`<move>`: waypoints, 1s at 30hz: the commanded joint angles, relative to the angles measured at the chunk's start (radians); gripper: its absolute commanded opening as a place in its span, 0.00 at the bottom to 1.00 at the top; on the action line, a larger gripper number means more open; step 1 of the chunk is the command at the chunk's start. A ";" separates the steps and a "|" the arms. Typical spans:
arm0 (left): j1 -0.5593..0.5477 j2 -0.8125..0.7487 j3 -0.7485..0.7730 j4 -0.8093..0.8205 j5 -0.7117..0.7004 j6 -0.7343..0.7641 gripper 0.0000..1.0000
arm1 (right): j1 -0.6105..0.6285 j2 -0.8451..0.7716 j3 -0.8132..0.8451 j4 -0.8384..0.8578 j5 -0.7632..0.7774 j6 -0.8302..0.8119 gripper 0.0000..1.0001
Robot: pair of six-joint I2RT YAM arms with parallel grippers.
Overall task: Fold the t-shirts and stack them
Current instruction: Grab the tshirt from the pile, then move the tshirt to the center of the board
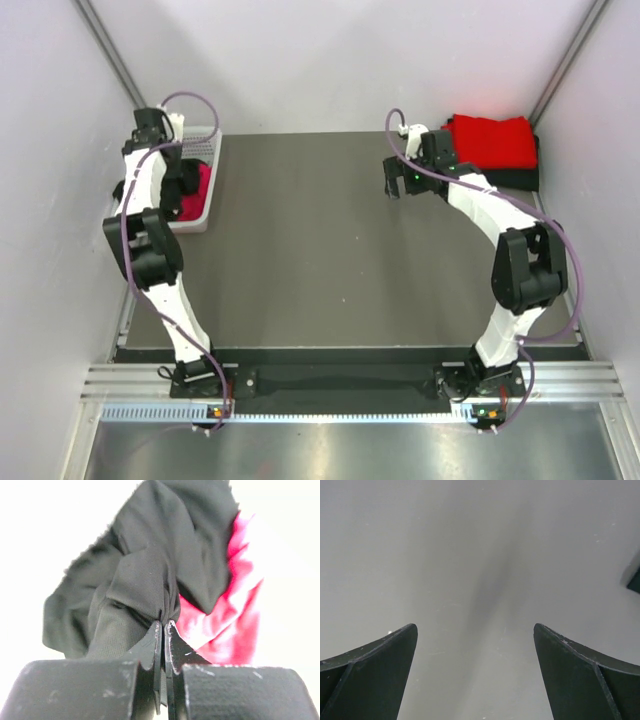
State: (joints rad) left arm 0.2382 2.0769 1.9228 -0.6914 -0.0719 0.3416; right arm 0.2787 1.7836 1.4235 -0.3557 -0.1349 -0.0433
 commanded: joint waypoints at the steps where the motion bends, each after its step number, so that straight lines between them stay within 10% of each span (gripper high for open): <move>1: -0.036 -0.161 0.120 0.047 0.044 -0.059 0.00 | 0.010 0.017 0.057 0.049 0.061 -0.064 1.00; 9: -0.103 -0.239 0.355 0.092 0.388 -0.092 0.00 | -0.015 0.082 0.123 0.006 0.190 -0.064 1.00; 30: -0.639 -0.261 0.489 0.214 0.457 -0.056 0.00 | -0.147 -0.072 0.049 0.011 0.064 -0.170 1.00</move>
State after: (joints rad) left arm -0.3893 1.8366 2.4401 -0.5411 0.3634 0.3058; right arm 0.1677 1.8301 1.4879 -0.3683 -0.0326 -0.1768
